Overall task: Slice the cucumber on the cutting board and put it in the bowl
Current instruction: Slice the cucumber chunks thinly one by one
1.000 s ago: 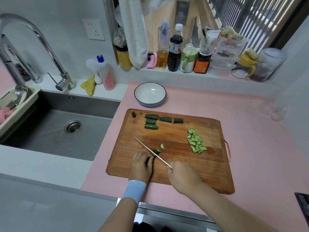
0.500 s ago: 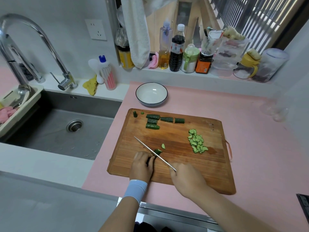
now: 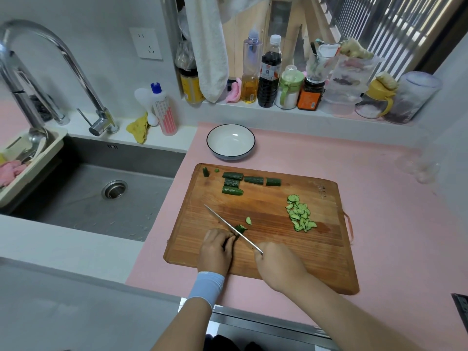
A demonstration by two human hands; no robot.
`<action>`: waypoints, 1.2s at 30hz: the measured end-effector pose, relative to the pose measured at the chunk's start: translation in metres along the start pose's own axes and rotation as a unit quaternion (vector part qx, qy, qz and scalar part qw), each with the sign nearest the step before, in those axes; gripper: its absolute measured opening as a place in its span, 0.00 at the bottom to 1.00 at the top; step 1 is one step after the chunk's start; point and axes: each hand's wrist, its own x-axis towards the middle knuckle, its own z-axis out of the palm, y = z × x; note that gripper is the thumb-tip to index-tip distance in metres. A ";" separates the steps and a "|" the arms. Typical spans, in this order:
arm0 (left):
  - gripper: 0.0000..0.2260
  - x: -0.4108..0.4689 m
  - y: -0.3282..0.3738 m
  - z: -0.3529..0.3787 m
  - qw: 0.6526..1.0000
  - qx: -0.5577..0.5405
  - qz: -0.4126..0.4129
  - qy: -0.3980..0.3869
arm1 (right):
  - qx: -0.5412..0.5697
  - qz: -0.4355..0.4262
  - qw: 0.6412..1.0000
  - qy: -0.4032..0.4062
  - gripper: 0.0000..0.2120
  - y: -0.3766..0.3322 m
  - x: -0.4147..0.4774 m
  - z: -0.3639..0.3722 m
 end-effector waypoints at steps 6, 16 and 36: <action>0.05 -0.002 0.003 -0.002 1.000 0.003 0.014 0.006 | -0.001 0.001 1.000 0.006 0.16 0.000 0.000 0.001; 0.07 -0.001 0.003 -0.001 1.000 0.009 -0.003 0.012 | 0.001 -0.009 1.000 0.018 0.14 0.006 -0.010 0.003; 0.03 -0.003 -0.006 0.004 1.000 -0.001 -0.017 0.002 | 0.014 0.009 1.000 0.005 0.12 0.003 0.003 0.006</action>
